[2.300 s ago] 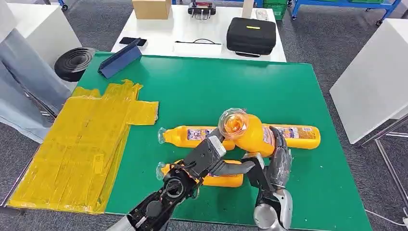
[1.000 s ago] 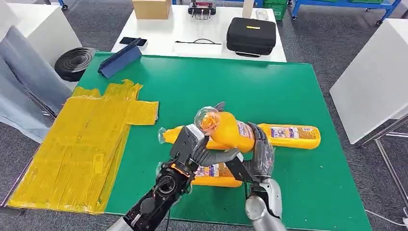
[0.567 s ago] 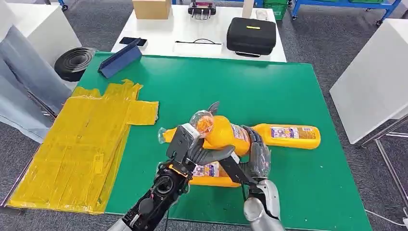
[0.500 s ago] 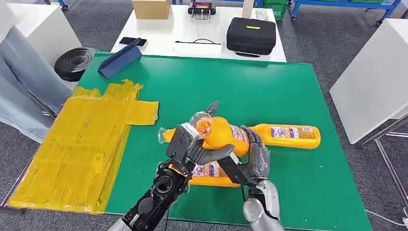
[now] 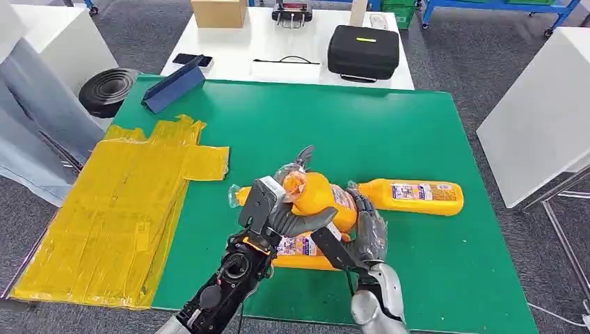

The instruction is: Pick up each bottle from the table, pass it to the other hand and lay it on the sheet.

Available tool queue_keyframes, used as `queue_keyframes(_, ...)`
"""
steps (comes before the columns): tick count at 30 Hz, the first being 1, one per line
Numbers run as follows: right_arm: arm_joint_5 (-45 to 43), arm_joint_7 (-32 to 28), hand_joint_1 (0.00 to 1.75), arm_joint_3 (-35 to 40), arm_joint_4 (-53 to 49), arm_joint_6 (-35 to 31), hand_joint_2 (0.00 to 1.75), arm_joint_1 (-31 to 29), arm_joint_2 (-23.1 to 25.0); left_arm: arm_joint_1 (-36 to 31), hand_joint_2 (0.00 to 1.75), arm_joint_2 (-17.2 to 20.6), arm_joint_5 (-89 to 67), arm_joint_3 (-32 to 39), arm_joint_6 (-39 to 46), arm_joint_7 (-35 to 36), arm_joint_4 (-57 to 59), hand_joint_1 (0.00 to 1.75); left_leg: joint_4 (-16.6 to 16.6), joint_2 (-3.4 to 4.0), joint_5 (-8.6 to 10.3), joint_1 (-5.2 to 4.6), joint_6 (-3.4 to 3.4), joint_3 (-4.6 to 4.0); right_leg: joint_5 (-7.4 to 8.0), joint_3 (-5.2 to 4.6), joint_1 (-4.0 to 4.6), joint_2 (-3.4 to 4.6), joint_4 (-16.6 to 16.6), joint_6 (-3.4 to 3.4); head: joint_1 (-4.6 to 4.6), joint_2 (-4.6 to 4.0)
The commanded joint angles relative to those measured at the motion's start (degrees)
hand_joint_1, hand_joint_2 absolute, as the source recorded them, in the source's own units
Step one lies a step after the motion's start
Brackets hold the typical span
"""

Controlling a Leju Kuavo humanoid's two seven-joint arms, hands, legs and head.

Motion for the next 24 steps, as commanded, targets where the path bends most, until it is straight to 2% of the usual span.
queue_keyframes(1,0.08,0.07,1.75,0.22,0.86,0.10,1.75,-0.47,0.53,-1.66,1.75,0.58,0.92,-1.29,-3.52,0.46,2.25,0.17,0.01,0.12,-0.11,0.09,-0.18,0.24,-0.06,0.27,0.09,0.07,-0.08,-0.15,0.02,0.00)
queue_keyframes(2,0.07,0.08,1.75,0.21,0.76,0.08,1.75,-0.38,0.47,-1.65,1.75,0.59,0.75,-1.41,-3.58,0.47,2.21,1.75,-0.01,0.11,-0.09,0.06,-0.15,0.19,-0.04,0.21,0.07,0.07,-0.07,-0.12,0.00,0.00)
queue_keyframes(7,-0.26,0.37,1.75,-0.37,-1.97,-0.04,1.75,1.36,0.49,-1.49,1.75,0.38,-0.90,-1.90,-3.63,0.38,1.52,1.75,-0.01,0.03,-0.05,0.05,-0.11,0.11,-0.04,0.13,0.05,-0.01,-0.06,-0.09,0.02,0.00)
queue_keyframes(8,-0.55,0.33,1.75,-0.57,-2.31,-0.20,1.75,1.53,0.59,-1.51,1.75,0.38,-1.01,-1.96,-3.62,0.35,1.40,1.75,0.02,0.11,-0.20,0.14,-0.26,0.38,-0.13,0.45,0.15,0.04,-0.13,-0.21,0.02,0.00)
queue_keyframes(9,-0.69,0.34,1.03,-0.69,-2.73,-0.11,1.75,1.65,0.62,-1.51,1.75,0.33,-1.18,-1.97,-3.56,0.36,1.28,1.75,-0.01,0.06,-0.08,0.05,-0.13,0.16,-0.05,0.18,0.05,0.02,-0.06,-0.10,0.02,0.00)
queue_keyframes(10,-0.85,0.27,0.47,-0.89,-3.24,-0.45,1.75,1.80,0.71,-1.58,1.75,0.31,-1.38,-2.08,-3.60,0.39,1.25,1.75,0.01,0.09,-0.14,0.08,-0.19,0.26,-0.10,0.30,0.09,0.04,-0.08,-0.15,-0.02,0.00)
queue_keyframes(11,-0.87,0.27,1.75,-0.86,-3.42,-0.28,1.75,1.85,0.65,-1.62,1.75,0.29,-1.46,-2.12,-3.63,0.40,1.29,1.75,0.01,0.03,-0.09,0.06,-0.15,0.17,-0.08,0.21,0.06,-0.02,-0.05,-0.12,0.02,0.00)
queue_keyframes(22,-0.60,0.24,1.75,-0.82,-4.03,0.26,1.75,2.35,0.35,-2.09,1.75,0.32,-1.63,-2.52,-3.90,0.09,2.00,1.75,-0.01,0.06,-0.04,0.03,-0.10,0.09,-0.02,0.10,0.03,0.03,-0.04,-0.08,0.02,0.00)
queue_keyframes(23,-0.55,0.30,1.75,-0.91,-4.22,0.13,1.75,2.50,0.36,-2.13,1.75,0.27,-1.58,-2.53,-3.90,0.06,2.02,1.75,0.03,0.17,-0.18,0.13,-0.26,0.37,-0.10,0.42,0.14,0.09,-0.10,-0.21,0.02,0.00)
queue_keyframes(24,-0.52,0.35,1.75,-1.02,-4.47,0.00,1.75,2.65,0.40,-2.15,1.75,0.25,-1.51,-2.52,-3.90,-0.02,2.08,1.75,0.00,0.10,-0.08,0.05,-0.14,0.17,-0.04,0.19,0.06,0.05,-0.06,-0.11,0.00,0.00)
